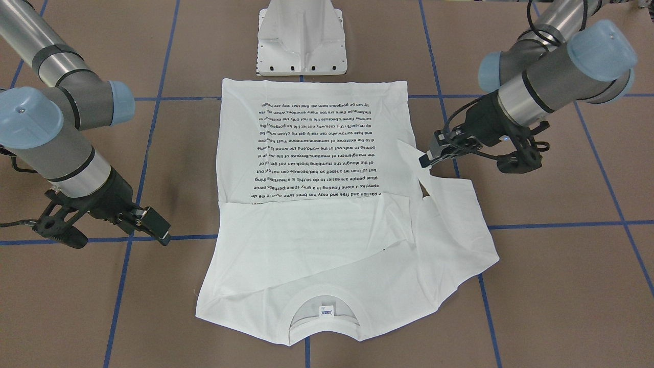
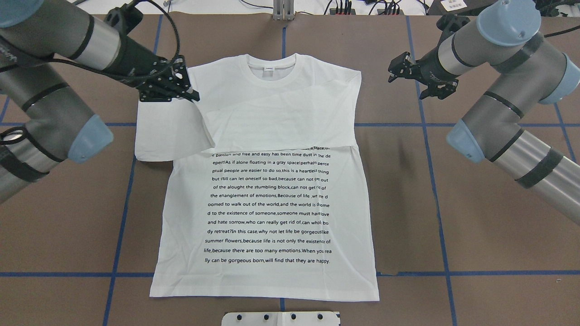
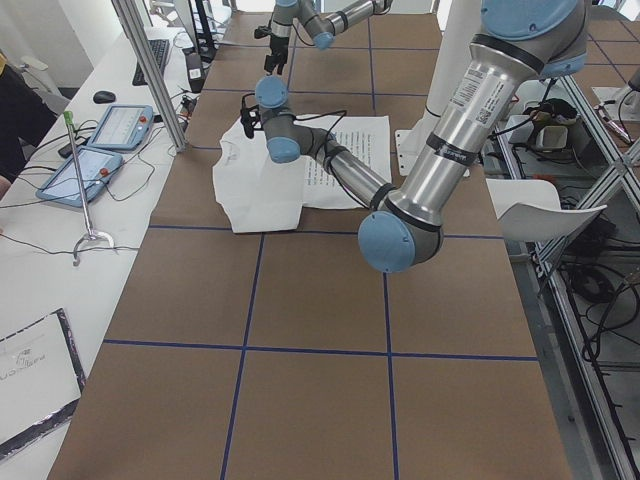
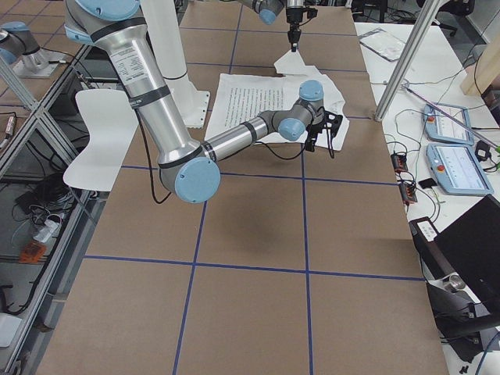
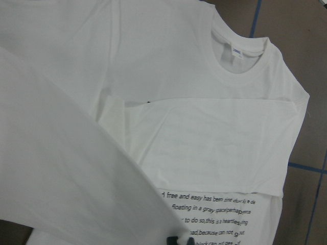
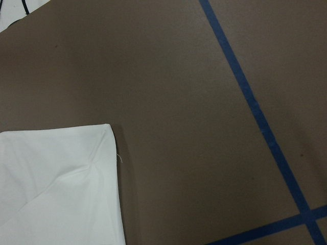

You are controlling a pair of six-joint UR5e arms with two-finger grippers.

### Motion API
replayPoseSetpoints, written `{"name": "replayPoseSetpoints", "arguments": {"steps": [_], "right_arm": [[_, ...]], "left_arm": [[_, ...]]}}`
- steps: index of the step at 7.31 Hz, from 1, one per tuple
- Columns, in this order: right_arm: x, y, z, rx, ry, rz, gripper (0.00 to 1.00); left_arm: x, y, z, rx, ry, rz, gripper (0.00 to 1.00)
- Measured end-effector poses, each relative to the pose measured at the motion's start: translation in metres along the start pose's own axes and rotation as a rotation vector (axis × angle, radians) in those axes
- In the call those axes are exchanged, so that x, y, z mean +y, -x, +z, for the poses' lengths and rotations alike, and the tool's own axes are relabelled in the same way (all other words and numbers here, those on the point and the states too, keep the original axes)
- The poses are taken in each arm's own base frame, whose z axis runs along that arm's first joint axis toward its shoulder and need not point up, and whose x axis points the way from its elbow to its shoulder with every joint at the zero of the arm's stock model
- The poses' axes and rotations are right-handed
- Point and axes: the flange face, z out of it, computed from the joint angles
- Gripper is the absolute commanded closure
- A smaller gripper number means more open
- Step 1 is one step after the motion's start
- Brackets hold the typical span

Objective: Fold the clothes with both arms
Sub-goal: 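Grasp the other sleeve with the left gripper while the right arm withdraws, then fold the sleeve across the shirt body with the left gripper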

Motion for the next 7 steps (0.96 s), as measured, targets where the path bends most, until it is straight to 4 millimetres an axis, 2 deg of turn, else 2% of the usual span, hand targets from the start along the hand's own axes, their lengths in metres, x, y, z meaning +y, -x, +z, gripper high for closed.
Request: {"name": "replayPoseSetpoints", "arguments": {"steps": [2, 4, 6, 7], "right_arm": [[-0.003, -0.025, -0.006, 0.011, -0.008, -0.010, 0.00], [-0.003, -0.045, -0.003, 0.027, -0.012, -0.029, 0.00], [-0.002, -0.060, -0.001, 0.024, -0.013, -0.035, 0.00], [-0.001, -0.067, -0.001, 0.018, -0.013, -0.039, 0.00]], "left_arm": [[0.012, -0.079, 0.058, 0.021, -0.030, -0.035, 1.00], [0.038, -0.135, 0.106, 0.041, -0.056, -0.045, 1.00], [0.077, -0.163, 0.144, 0.058, -0.075, -0.030, 1.00], [0.099, -0.169, 0.165, 0.060, -0.090, -0.021, 1.00]]}}
